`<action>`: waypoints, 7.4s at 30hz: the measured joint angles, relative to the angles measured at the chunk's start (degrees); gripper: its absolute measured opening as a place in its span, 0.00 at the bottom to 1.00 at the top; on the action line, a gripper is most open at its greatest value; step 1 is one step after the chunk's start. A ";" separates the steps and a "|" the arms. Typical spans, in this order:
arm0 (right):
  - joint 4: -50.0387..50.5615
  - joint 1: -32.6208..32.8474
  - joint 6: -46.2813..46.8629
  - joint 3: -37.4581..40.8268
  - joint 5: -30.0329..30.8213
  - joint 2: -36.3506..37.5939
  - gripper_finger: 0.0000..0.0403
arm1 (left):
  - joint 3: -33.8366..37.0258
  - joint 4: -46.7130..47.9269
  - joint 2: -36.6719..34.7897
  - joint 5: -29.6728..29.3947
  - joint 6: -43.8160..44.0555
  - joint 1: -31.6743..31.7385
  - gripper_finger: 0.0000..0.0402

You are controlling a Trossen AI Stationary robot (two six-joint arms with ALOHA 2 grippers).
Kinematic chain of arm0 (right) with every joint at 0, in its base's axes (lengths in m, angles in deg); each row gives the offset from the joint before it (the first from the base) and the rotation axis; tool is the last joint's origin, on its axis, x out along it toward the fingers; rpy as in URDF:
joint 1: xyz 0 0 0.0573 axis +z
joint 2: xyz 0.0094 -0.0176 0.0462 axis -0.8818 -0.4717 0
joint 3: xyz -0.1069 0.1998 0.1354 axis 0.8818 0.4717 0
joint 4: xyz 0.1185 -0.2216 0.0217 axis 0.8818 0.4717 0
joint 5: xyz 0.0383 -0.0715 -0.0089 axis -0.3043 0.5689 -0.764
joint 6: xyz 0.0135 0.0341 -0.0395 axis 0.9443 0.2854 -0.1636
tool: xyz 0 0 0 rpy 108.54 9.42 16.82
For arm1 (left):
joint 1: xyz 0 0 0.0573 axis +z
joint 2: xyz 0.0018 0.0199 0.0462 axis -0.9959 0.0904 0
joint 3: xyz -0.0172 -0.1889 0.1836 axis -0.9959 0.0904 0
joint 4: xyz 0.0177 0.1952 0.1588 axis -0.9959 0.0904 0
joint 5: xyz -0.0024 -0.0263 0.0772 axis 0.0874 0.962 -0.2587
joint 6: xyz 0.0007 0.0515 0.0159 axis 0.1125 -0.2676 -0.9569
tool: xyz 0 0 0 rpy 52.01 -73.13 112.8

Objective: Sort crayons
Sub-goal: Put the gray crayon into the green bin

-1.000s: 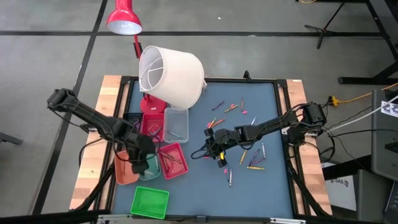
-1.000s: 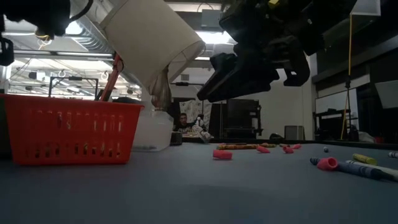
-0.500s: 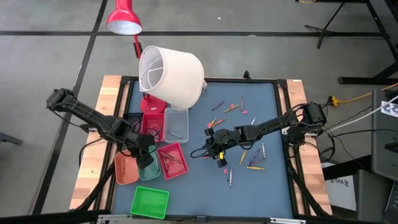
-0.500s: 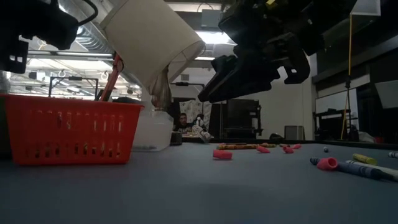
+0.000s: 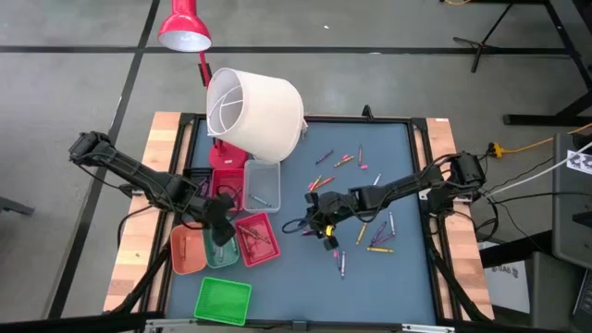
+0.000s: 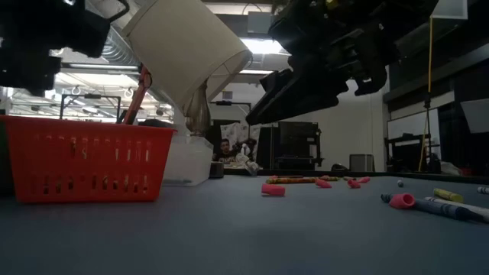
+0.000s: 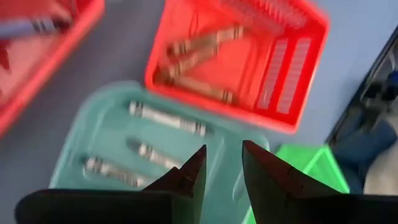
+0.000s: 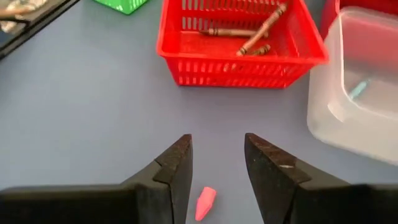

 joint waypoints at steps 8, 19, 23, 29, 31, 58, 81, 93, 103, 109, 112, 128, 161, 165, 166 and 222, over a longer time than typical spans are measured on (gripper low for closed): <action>4.03 0.00 12.16 0.00 -8.26 0.00 0.36 | 0.00 -6.52 0.00 -12.69 -6.64 0.00 0.22; 11.85 4.51 26.63 0.00 -13.55 0.00 0.36 | 0.00 -17.38 0.03 -23.73 -21.26 0.00 0.22; 13.13 8.79 27.24 0.00 -13.60 0.00 0.36 | 0.00 -18.38 0.04 -23.75 -22.93 0.00 0.22; 14.65 14.52 35.47 0.00 -12.25 0.00 0.36 | 0.00 -18.44 0.04 -23.75 -22.97 0.00 0.22; 16.06 16.10 40.67 0.00 -11.01 0.00 0.36 | 0.00 -18.44 0.04 -23.74 -22.99 0.00 0.22; 23.33 21.75 96.34 0.00 -3.36 0.00 0.36 | 0.00 -18.33 0.04 -23.67 -25.13 0.00 0.22; 32.70 21.73 108.92 -0.24 4.00 0.17 0.36 | 0.00 -18.26 0.04 -23.67 -30.61 -0.02 0.22; 34.20 21.81 112.72 -0.13 7.35 0.20 0.36 | 0.00 -18.26 0.05 -23.67 -30.61 -0.01 0.22; 34.76 21.81 115.12 -0.07 12.35 0.15 0.36 | 0.00 -18.24 0.05 -23.67 -30.60 0.00 0.22; 36.10 21.80 115.28 -0.07 16.94 0.11 0.36 | 0.00 -18.24 0.04 -23.67 -30.60 0.00 0.22; 36.79 21.76 115.21 -0.07 17.99 0.09 0.36 | 0.00 -18.24 0.04 -23.67 -30.60 -0.01 0.22; 37.87 21.69 113.16 0.04 17.68 0.02 0.03 | 0.00 -18.24 0.04 -23.67 -30.62 -0.02 0.22; 49.04 21.64 92.05 -11.61 27.59 -0.39 0.08 | 0.02 -18.44 0.07 -23.69 -33.53 -0.02 0.22; 52.36 21.62 85.22 -17.08 32.96 -0.26 0.08 | 0.02 -18.46 0.07 -23.67 -33.53 -0.02 0.22; 52.01 21.62 82.63 -18.21 34.62 -0.18 0.08 | 0.02 -18.46 0.07 -23.69 -33.53 -0.02 0.22; -13.25 8.17 12.85 -25.07 27.43 -0.52 0.08 | 0.04 -53.39 1.18 -23.25 -59.04 -2.78 0.22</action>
